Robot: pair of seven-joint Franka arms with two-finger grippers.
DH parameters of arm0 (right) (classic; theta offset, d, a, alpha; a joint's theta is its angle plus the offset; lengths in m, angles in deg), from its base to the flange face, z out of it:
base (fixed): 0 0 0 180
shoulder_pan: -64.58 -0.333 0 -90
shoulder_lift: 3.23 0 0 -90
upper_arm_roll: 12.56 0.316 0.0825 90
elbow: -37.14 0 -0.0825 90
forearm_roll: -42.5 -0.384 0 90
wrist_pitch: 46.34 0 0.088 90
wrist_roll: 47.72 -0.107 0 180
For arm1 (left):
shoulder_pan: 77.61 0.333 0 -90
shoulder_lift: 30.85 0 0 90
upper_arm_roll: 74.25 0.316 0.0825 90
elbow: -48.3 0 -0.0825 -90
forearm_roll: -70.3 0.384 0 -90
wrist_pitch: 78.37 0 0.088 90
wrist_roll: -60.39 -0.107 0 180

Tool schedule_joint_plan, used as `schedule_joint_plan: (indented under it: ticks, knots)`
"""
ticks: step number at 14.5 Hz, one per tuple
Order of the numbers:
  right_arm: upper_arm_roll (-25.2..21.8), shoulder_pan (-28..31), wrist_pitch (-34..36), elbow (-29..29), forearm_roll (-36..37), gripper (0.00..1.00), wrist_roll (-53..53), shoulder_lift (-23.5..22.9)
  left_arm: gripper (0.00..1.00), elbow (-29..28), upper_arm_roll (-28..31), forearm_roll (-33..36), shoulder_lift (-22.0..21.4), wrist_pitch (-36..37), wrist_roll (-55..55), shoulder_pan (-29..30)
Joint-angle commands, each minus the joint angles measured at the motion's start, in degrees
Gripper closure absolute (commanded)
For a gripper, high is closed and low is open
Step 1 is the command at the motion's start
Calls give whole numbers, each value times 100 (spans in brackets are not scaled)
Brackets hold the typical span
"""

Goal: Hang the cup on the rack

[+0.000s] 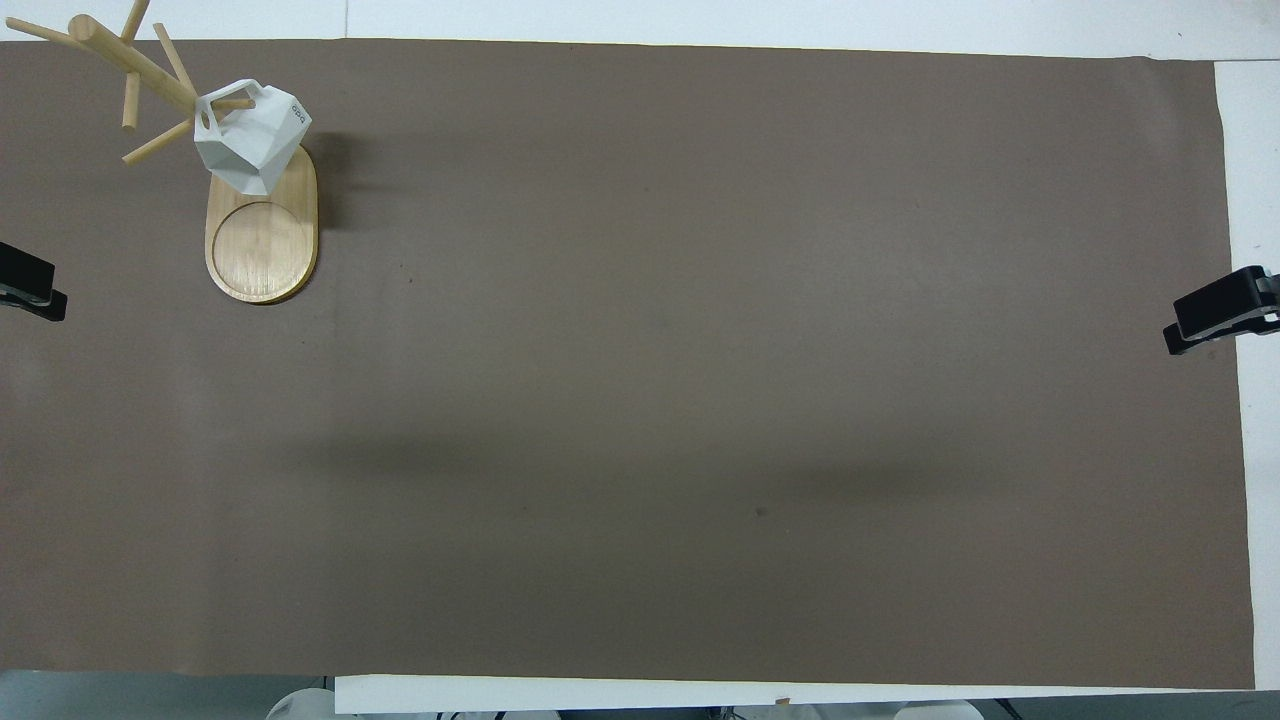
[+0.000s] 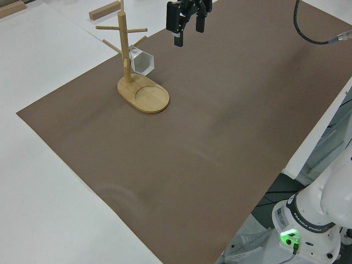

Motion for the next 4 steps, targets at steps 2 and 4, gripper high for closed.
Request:
schedule_joint_plan:
  ticks: [2, 4]
  knots:
    - [20, 8, -75, -157, 10, 0, -68, 128, 1, 305, 17, 15, 213, 186, -485, -62]
    - [29, 8, -75, -165, 10, 0, -68, 128, 0, 314, 8, -3, 213, 151, -503, -62]
